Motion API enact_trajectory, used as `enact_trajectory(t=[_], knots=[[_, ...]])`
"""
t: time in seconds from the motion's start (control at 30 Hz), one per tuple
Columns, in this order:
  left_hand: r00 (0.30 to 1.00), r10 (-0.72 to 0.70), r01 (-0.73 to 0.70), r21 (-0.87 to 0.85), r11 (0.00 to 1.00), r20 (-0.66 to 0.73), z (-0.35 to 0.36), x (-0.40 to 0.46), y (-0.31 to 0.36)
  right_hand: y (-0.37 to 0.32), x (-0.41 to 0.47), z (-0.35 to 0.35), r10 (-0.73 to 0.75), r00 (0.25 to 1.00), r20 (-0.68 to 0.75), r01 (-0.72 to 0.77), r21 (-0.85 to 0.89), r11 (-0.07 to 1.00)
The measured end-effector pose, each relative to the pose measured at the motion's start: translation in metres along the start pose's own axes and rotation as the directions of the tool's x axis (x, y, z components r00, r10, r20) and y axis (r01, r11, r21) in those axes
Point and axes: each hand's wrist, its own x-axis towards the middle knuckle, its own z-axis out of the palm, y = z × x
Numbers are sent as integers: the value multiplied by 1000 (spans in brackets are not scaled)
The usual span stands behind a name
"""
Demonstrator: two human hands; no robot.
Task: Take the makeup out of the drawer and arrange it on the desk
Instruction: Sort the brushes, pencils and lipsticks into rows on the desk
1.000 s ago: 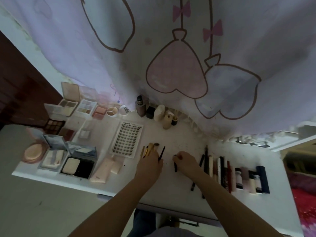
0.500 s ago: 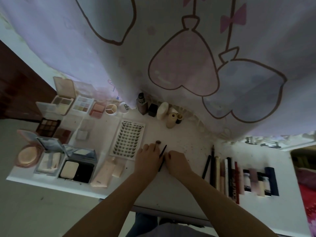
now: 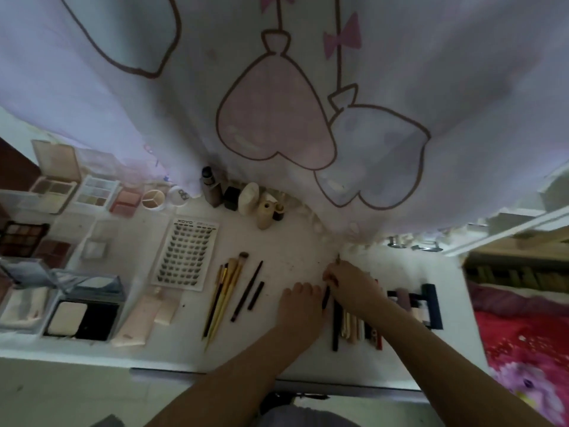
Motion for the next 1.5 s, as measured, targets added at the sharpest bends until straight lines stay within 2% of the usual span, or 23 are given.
enact_trajectory(t=[0.1, 0.2, 0.33, 0.4, 0.43, 0.5, 0.6, 0.77, 0.87, 0.93, 1.03, 1.1, 1.17, 1.23, 1.33, 1.5], knots=[[999, -38, 38, 22, 999, -11, 4, 4, 1, 5, -5, 14, -200, 978, 54, 206, -330, 921], [999, -33, 32, -48, 998, -28, 0, -4, -11, -2, -4, 18, -311, 951, 0, 280, -435, 856], [999, -49, 45, -165, 985, -16, -11, -23, -35, -17, -4, 4, -543, 840, -14, 439, -571, 693], [1000, -6, 2, -211, 978, -15, -18, -35, -46, -25, -6, -1, -600, 800, 16, 505, -558, 658], [1000, 17, -20, -220, 975, -15, -24, -41, -50, -30, -8, -2, -611, 788, 77, 562, -495, 662], [997, 60, -66, -152, 986, -44, -33, -50, -56, -36, -8, 2, -571, 808, 147, 580, -376, 723], [983, 135, -135, 8, 991, -125, -42, -62, -64, -36, -14, 4, -589, 797, 130, 597, -317, 737], [957, 225, -226, 17, 974, -182, -51, -71, -70, -39, -24, -2, -597, 786, 164, 617, -273, 738], [964, 202, -200, 28, 979, -171, -53, -74, -78, -35, -30, -10, -560, 809, 179, 586, -180, 790], [983, 129, -136, -44, 990, -133, -49, -74, -80, -30, -32, -13, -501, 843, 195, 524, -87, 847], [998, -45, 26, -342, 939, -48, -40, -69, -72, -21, -29, -11, -353, 917, 186, 342, 88, 936], [991, -129, 110, -425, 899, -17, -33, -63, -66, -15, -25, -6, -240, 957, 163, 199, 232, 952], [980, -196, 170, -437, 883, -16, -29, -55, -59, -13, -21, 2, -131, 979, 155, 63, 382, 922], [971, -231, 200, -320, 926, -61, -30, -46, -52, -16, -17, 13, -37, 987, 159, -41, 459, 887], [967, -212, 214, -1, 977, -143, -32, -35, -53, -26, -7, 30, 47, 986, 157, -111, 428, 897], [985, -154, 167, 184, 969, -83, -24, -19, -72, -49, 9, 50, 108, 983, 151, -147, 274, 950]])
